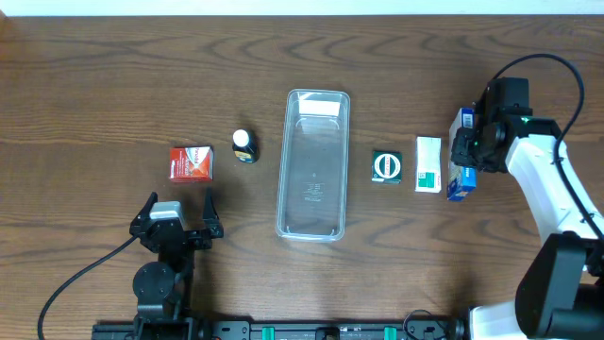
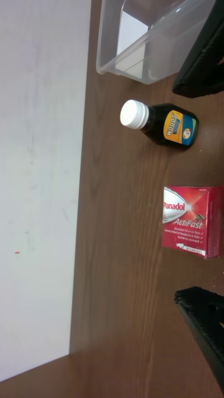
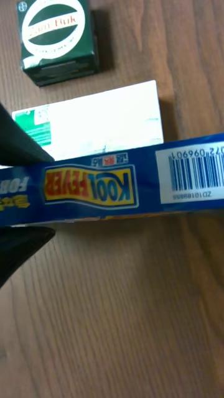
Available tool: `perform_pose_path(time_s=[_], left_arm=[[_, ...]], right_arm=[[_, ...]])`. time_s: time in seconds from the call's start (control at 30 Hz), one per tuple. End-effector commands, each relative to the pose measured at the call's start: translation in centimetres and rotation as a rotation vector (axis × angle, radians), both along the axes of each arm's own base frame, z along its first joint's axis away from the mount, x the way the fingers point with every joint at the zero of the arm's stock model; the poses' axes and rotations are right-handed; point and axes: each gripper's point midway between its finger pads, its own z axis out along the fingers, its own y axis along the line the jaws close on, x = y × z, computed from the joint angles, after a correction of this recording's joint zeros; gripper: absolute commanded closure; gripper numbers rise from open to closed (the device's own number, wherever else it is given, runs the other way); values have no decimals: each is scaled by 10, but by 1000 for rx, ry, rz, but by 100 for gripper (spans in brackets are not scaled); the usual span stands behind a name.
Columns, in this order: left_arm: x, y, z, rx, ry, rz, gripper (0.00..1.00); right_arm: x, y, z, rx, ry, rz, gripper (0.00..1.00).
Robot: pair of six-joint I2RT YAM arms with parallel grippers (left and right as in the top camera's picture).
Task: Pack container
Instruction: 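Grasp the tall blue box with the right gripper and lift it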
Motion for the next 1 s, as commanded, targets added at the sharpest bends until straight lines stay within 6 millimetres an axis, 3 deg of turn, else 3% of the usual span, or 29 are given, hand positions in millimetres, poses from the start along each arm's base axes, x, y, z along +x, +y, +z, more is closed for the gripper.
perform_pose_path(time_s=[0.0,0.17,0.27,0.37,0.5,0.63,0.8,0.97], left_arm=[[0,2,-19,8,48,9,2],[0,2,-19,8,48,9,2],[0,2,-19,8,48,9,2],[0,2,-19,8,48,9,2],[0,2,-19,8,48,9,2],[0,2,-19,8,48,9,2],[0,2,-19,8,48,9,2],[0,2,-19,8,48,9,2]], right_arm=[[2,-5,-3,-5,5,-28,75],[7,-6,0,-7,-17,-27,96],[15,-4,19,1,-67,-22,98],[29,13,60,70,-171,20,98],[40,65,135,260,-367,145,99],[35,116,187,400,-499,206,99],[23,185,196,506,-486,272,99],[22,230,166,477,-414,195,99]])
